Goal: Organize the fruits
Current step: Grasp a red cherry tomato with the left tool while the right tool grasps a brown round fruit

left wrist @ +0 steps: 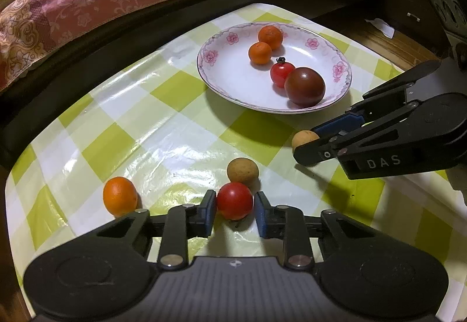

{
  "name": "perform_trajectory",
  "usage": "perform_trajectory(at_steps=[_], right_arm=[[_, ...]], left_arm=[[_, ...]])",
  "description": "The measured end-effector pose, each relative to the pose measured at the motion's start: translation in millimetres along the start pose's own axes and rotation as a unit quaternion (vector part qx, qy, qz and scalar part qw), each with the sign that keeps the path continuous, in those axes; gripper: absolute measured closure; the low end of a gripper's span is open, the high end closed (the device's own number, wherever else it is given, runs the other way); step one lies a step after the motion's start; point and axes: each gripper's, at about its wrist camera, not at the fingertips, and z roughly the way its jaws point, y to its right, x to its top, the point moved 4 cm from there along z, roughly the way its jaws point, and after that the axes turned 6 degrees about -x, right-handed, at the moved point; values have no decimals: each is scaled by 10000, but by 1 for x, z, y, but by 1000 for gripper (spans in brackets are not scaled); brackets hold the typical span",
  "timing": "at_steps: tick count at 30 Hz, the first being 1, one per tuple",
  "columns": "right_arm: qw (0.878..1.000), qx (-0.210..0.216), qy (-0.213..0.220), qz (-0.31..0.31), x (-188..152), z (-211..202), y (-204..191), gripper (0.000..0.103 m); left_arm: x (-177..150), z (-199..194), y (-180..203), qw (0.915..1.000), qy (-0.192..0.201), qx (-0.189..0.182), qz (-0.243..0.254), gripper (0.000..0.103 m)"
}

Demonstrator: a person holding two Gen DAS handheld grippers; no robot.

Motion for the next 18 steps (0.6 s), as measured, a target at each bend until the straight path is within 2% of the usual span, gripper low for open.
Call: perform_trajectory(at_steps=[18], right_arm=[[9998, 44, -189, -41, -7, -8, -2, 80]], left_arm=[[-6, 4, 5, 9999, -81, -33, 129, 68]])
